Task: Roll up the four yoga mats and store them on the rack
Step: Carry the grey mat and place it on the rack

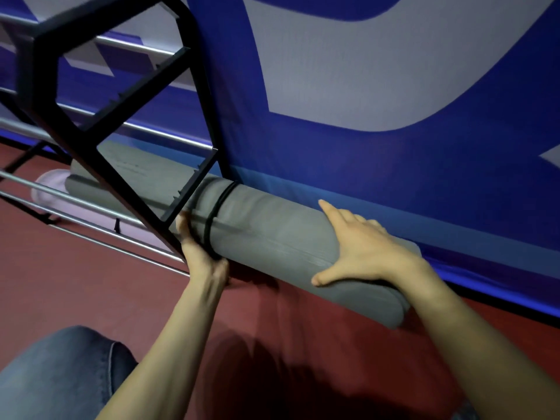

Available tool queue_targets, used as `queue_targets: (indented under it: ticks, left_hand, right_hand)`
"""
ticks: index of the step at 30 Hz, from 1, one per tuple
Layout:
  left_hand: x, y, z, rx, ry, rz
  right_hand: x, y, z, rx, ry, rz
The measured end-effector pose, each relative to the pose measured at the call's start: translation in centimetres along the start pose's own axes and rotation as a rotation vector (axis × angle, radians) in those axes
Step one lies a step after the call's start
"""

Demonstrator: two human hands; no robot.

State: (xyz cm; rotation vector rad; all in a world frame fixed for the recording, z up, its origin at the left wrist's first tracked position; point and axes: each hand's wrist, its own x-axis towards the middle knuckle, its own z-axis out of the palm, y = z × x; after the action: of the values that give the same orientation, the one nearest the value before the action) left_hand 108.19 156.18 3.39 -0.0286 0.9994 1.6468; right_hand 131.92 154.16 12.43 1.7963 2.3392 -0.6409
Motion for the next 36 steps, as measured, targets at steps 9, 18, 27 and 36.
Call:
queue_targets:
  ticks: [9, 18, 27, 36]
  left_hand:
    - [-2.9, -4.2, 0.9, 0.072, -0.138, -0.175]
    - [-0.6, -0.8, 0.3, 0.094, -0.052, -0.019]
    - [-3.2, -3.0, 0.5, 0.100, -0.139, -0.225]
    - [-2.7, -2.4, 0.7, 0.180, -0.099, -0.057]
  right_hand:
    - [2.9, -3.3, -1.1, -0.109, 0.138, -0.041]
    - [6.7, -8.6, -0.8, 0.020, 0.223, -0.119]
    - [4.0, -3.7, -0.7, 0.253, 0.371, 0.067]
    - [3.4, -3.3, 2.8, 0.941, 0.363, 0.162]
